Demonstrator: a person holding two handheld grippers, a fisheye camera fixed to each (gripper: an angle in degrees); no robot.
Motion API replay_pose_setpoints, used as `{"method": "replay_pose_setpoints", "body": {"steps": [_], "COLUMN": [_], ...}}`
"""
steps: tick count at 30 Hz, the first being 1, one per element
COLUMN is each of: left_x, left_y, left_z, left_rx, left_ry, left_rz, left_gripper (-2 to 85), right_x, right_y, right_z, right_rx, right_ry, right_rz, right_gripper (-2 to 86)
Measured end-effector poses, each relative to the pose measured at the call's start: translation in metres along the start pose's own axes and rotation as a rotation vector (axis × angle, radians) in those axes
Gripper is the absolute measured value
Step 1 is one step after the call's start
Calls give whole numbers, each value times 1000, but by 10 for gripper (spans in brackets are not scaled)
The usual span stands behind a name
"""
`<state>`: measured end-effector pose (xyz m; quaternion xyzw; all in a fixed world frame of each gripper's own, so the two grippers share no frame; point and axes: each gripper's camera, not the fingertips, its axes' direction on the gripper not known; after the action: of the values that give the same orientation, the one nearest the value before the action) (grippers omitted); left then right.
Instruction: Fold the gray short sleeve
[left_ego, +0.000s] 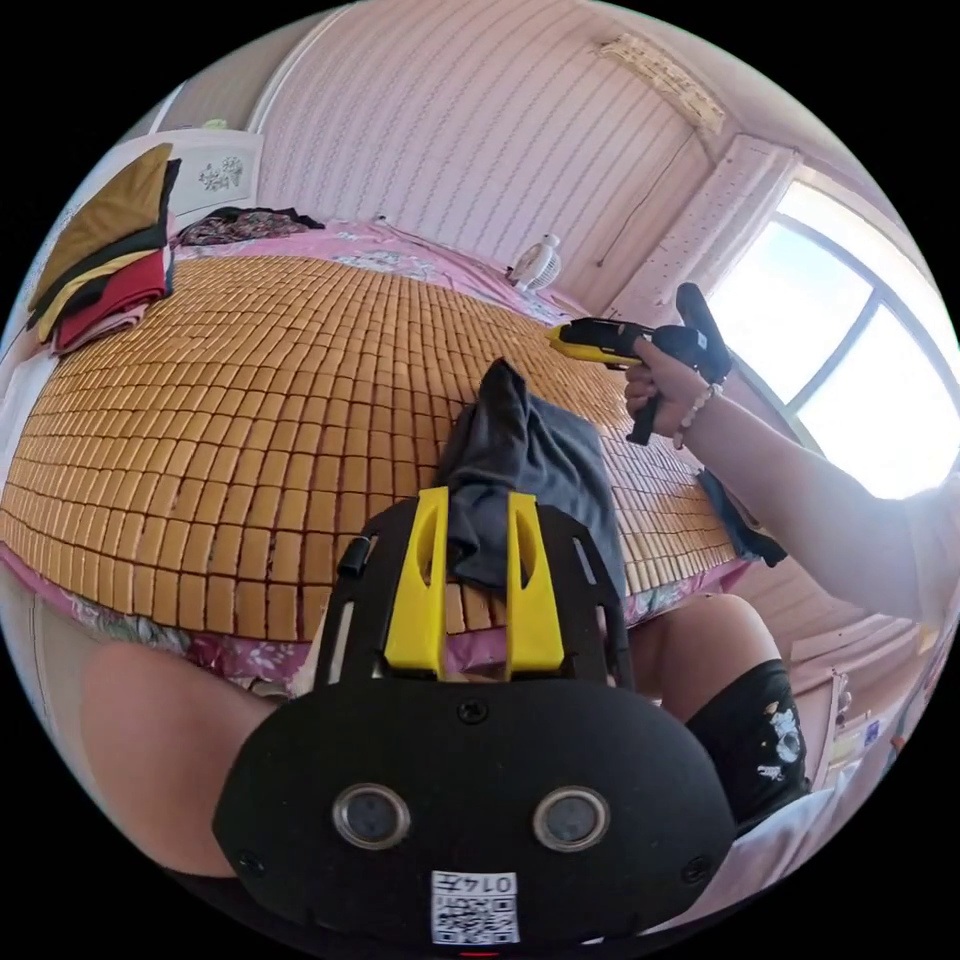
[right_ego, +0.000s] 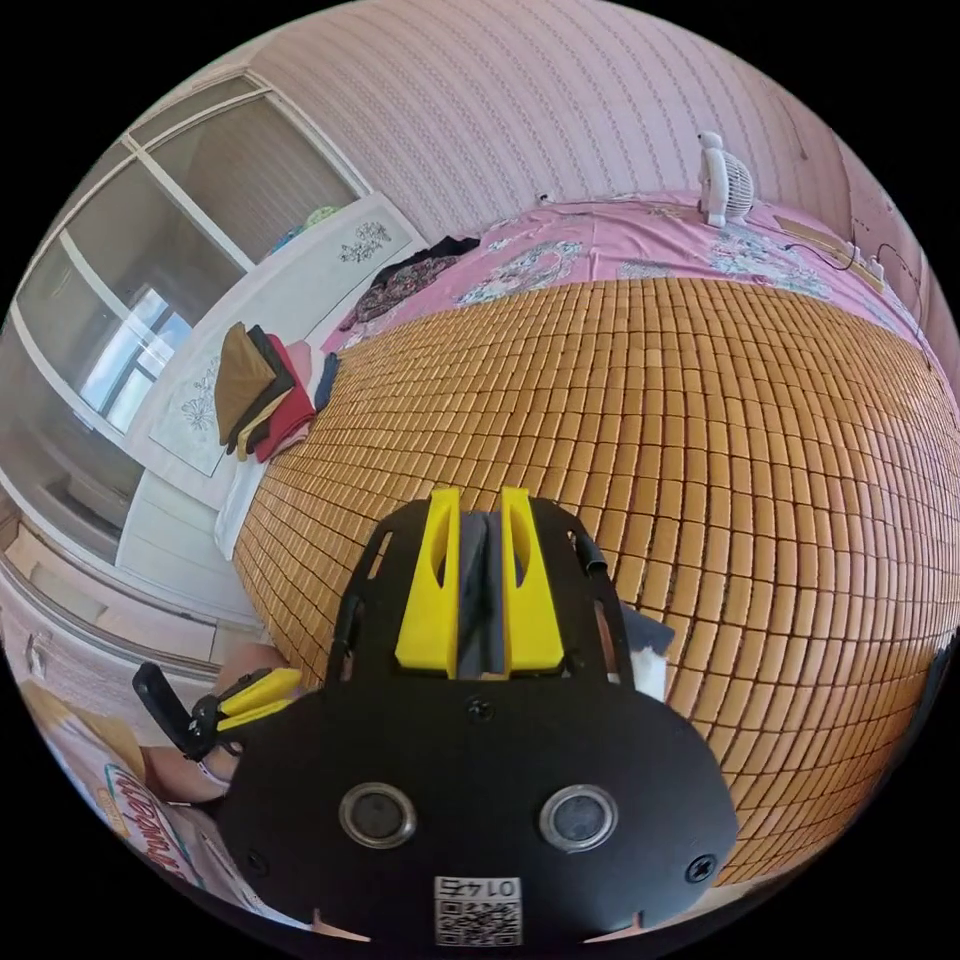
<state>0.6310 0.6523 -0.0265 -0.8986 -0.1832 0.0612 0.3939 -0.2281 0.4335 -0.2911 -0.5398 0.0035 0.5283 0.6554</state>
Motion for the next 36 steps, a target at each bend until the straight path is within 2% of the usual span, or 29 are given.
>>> {"method": "replay_pose_setpoints", "body": {"steps": [2, 6, 10, 13, 18, 26, 29, 31, 36], "left_x": [-17, -46, -62, -71, -71, -78, -80, -67, -14], "left_y": [-1, -12, -29, -38, -49, -69, -80, -89, -108], "left_z": [7, 31, 61, 78, 92, 105, 96, 72, 24], "left_rx": [-14, -67, -108, -127, -132, -117, -91, -32, 34], "left_ry": [-44, -16, -47, -88, -112, -80, -26, 24, 150], "left_rz": [-24, -31, -13, 23, 124, 158, 163, 252, 448], "left_gripper": [103, 116, 122, 105, 59, 8, -2, -5, -7], "right_x": [-6, -14, -20, -26, -30, -32, -25, -19, -4], "right_y": [-4, -10, -14, -17, -19, 1, 18, 47, 139], "right_z": [10, 23, 39, 60, 54, 6, -47, -114, -271], "right_rx": [-36, -117, -219, -305, -326, -296, -177, -35, 248], "right_ry": [71, 198, 154, 141, 142, 62, 4, -77, -138], "right_rz": [-47, -171, -261, -288, -255, -278, -240, -197, -99], "right_gripper": [67, 89, 164, 176, 163, 68, 61, 60, 59]}}
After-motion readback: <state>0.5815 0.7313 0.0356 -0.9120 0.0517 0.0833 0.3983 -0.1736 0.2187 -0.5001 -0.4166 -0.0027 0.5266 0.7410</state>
